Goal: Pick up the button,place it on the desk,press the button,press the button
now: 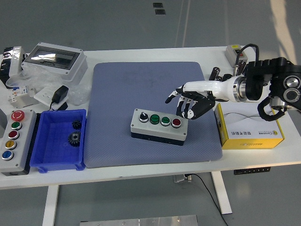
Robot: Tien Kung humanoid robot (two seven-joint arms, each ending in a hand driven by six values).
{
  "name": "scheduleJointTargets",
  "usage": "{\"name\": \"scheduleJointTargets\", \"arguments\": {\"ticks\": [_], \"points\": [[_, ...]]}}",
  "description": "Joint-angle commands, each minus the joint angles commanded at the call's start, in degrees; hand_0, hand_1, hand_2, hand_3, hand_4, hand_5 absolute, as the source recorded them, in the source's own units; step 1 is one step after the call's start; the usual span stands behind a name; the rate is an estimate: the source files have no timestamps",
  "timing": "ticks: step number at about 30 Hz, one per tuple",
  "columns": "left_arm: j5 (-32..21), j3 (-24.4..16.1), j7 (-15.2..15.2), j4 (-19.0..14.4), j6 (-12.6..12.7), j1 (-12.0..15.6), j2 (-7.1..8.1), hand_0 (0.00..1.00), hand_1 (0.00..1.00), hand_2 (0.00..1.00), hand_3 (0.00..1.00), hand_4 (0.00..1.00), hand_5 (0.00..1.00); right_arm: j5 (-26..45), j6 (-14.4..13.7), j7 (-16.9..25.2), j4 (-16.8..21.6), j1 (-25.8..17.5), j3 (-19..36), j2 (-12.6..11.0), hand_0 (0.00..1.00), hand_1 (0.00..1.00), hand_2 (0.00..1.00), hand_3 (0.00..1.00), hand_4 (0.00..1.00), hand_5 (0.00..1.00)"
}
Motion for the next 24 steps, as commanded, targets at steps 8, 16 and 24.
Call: {"name": "scheduleJointTargets", "arguments": {"ticks": [8, 16, 24], "points": [[0.10, 0.02, -0.01, 0.00, -0.09, -0.25, -0.08, 0.624, 0.511, 0.528, 0.581, 0.592, 0.217, -1.49, -0.59, -0.89, -4.16, 0.72, -4.13, 3.56, 0.002, 0.112, 0.232, 0.848, 0.312, 0.002], [0.12, -0.01, 0.02, 0.00, -0.07, -0.22, -0.13, 0.624, 0.511, 0.528, 0.581, 0.592, 0.218, -1.57, -0.67, -0.90, -4.62, -0.03, -6.05, 4.69, 0.002, 0.107, 0.221, 0.851, 0.260, 0.021], [0.28, 0.00, -0.14, 0.00, -0.15, -0.39, -0.04, 0.623, 0.512, 0.528, 0.582, 0.594, 0.219, -2.04, -1.52, -0.36, -7.24, -0.51, -6.95, 5.88, 0.002, 0.098, 0.210, 0.835, 0.240, 0.052]]}}
